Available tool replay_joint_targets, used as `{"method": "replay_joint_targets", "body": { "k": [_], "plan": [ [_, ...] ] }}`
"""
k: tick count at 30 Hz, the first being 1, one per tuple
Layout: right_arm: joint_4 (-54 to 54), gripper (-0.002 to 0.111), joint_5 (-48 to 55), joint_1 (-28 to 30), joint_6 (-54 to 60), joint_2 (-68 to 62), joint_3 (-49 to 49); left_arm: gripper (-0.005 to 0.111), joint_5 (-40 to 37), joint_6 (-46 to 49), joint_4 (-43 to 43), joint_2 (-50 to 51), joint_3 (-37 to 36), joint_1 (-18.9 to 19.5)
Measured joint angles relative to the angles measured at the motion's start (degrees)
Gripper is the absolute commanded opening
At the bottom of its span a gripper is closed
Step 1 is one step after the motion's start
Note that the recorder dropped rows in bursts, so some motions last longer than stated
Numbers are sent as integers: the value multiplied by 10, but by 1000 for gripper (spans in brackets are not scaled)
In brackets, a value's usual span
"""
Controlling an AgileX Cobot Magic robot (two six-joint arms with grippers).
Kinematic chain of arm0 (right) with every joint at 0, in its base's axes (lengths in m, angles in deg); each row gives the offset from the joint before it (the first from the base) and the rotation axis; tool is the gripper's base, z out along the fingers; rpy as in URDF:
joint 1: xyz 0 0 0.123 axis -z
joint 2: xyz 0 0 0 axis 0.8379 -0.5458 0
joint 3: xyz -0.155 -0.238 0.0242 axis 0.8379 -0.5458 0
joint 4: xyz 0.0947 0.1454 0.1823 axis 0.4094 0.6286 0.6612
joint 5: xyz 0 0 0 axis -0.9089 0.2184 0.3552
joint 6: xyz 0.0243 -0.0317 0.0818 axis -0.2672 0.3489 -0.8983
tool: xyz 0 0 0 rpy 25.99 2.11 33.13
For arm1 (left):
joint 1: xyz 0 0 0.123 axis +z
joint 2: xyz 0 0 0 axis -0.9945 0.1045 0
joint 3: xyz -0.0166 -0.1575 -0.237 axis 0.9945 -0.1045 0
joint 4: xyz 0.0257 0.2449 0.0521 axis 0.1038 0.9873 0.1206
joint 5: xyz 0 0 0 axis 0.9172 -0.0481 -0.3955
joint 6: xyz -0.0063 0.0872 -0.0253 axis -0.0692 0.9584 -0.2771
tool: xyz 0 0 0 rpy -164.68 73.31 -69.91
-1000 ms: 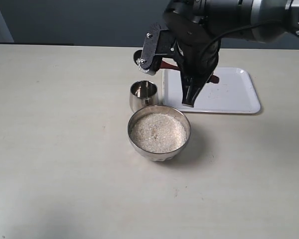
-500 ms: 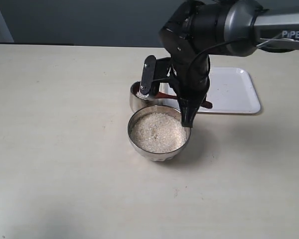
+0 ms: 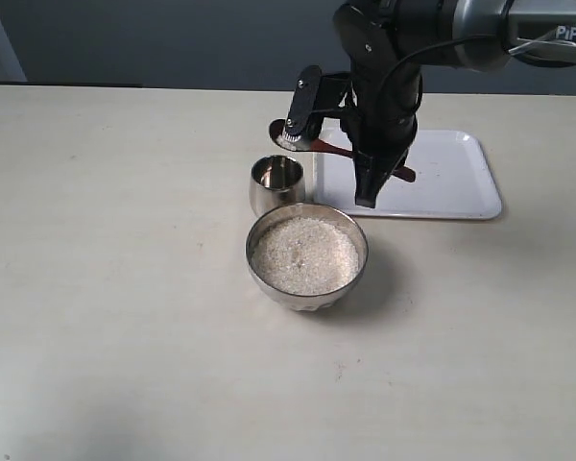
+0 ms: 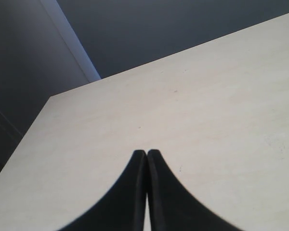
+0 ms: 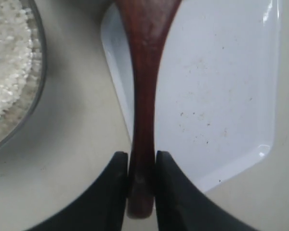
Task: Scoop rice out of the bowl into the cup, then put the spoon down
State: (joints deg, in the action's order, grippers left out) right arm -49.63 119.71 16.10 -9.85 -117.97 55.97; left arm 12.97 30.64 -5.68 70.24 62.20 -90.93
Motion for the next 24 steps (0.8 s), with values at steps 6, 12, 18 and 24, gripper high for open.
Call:
{"method": "replay_joint_targets", "body": {
  "k": [6,12,18,24],
  "plan": [
    [-7,-1,-8,5,-4,-7,1,0,0,0,0,0,0,0],
    [-7,-1,-13,5,-9,-34,17,0,0,0,0,0,0,0],
    [-7,-1,-17,5,-21,-54,44,0,0,0,0,0,0,0],
    [-36,-1,-38,2,-34,-55,47,0,0,0,0,0,0,0]
  ]
}}
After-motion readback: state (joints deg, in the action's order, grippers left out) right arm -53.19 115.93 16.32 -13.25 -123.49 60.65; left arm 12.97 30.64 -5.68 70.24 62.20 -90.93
